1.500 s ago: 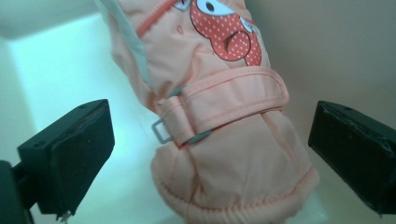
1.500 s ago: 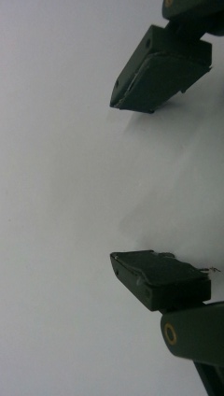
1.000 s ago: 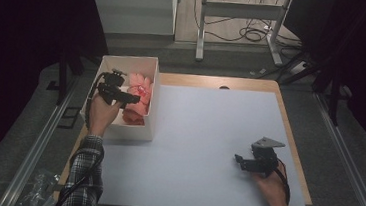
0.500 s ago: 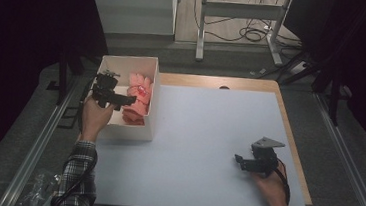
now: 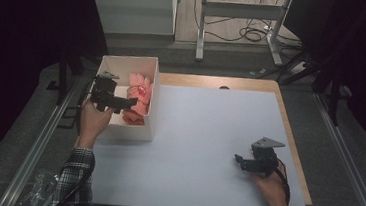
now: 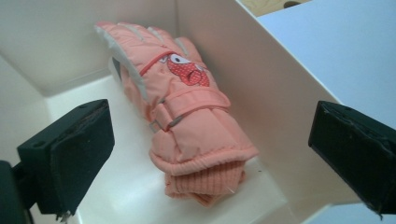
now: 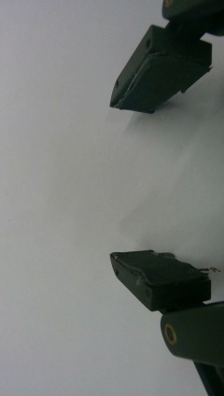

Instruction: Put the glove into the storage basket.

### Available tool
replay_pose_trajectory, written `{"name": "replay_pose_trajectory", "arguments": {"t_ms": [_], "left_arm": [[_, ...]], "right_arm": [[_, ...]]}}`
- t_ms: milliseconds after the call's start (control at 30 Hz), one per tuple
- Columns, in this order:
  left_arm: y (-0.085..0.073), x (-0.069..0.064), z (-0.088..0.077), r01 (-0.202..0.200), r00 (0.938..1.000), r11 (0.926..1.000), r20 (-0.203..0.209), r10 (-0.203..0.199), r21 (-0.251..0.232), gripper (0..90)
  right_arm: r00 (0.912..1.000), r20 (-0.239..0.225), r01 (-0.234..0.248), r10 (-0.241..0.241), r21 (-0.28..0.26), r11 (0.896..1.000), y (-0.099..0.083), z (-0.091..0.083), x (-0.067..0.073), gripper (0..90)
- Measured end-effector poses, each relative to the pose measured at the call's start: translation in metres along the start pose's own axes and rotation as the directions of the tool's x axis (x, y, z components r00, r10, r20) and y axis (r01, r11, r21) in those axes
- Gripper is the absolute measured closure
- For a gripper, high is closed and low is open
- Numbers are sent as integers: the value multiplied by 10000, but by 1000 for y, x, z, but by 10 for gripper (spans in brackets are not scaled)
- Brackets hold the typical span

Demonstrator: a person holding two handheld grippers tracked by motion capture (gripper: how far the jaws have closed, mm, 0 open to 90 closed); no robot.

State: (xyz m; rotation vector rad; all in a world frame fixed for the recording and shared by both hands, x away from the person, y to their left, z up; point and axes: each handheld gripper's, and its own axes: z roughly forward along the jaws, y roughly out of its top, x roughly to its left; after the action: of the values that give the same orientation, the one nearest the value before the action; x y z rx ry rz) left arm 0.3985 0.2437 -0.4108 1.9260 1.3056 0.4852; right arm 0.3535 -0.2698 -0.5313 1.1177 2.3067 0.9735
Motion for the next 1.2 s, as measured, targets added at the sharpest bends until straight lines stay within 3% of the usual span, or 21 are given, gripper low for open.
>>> {"name": "replay_pose_trajectory", "arguments": {"t_ms": [600, 1200], "left_arm": [[-16, -17, -16, -409, 9985, 9988, 346, 419, -287, 11], [-41, -39, -20, -856, 9938, 9956, 682, 880, -372, 12]], "right_arm": [[10000, 8, 12, -12, 22, 10000, 0, 0, 0, 214], [10000, 7, 47, -47, 17, 10000, 0, 0, 0, 213]]}}
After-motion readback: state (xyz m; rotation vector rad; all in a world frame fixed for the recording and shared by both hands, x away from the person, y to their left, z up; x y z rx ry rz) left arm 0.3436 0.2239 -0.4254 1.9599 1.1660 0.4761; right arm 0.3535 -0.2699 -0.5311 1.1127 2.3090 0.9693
